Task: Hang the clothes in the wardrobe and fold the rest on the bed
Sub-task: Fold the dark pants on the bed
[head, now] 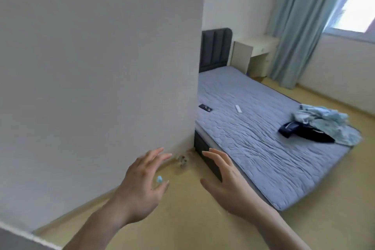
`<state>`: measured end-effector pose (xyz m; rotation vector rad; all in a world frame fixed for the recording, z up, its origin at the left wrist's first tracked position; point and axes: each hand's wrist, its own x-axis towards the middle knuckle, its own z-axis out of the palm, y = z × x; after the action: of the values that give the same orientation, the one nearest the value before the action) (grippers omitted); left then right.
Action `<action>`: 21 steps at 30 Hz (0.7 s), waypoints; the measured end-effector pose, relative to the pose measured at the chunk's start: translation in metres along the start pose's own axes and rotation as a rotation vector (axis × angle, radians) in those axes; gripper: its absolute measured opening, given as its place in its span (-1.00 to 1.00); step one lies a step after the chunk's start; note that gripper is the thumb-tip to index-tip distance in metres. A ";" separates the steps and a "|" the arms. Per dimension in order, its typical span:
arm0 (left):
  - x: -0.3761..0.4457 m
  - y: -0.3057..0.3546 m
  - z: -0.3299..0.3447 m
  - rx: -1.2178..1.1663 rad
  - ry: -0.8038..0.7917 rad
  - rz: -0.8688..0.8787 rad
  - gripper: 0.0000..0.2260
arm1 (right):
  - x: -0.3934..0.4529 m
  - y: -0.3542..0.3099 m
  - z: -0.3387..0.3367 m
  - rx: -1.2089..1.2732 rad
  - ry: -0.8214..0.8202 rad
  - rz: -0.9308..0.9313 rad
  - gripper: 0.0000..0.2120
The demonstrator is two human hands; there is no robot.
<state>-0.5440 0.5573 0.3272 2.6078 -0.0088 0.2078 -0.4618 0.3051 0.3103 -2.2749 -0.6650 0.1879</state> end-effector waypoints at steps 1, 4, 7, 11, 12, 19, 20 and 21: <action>0.018 0.012 0.010 0.003 -0.032 0.029 -0.49 | -0.004 0.016 -0.013 0.004 0.024 0.038 -0.38; 0.071 0.043 0.042 -0.010 -0.126 0.110 -0.50 | -0.013 0.063 -0.050 0.013 0.098 0.147 -0.39; 0.123 0.070 0.078 -0.036 -0.183 0.184 -0.51 | -0.015 0.107 -0.088 0.015 0.161 0.231 -0.42; 0.195 0.107 0.130 -0.086 -0.247 0.267 -0.53 | -0.007 0.165 -0.138 0.003 0.213 0.335 -0.44; 0.213 0.117 0.142 -0.098 -0.262 0.282 -0.53 | -0.003 0.180 -0.152 -0.001 0.224 0.353 -0.44; 0.346 0.201 0.229 -0.119 -0.399 0.406 -0.53 | 0.012 0.274 -0.238 -0.014 0.339 0.455 -0.45; 0.363 0.219 0.242 -0.107 -0.425 0.434 -0.53 | 0.008 0.287 -0.249 -0.012 0.362 0.475 -0.45; 0.378 0.237 0.255 -0.100 -0.451 0.460 -0.52 | 0.003 0.299 -0.261 -0.010 0.383 0.497 -0.46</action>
<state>-0.1441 0.2374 0.2847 2.4605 -0.7579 -0.2201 -0.2534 -0.0322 0.2864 -2.3570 0.1026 -0.0194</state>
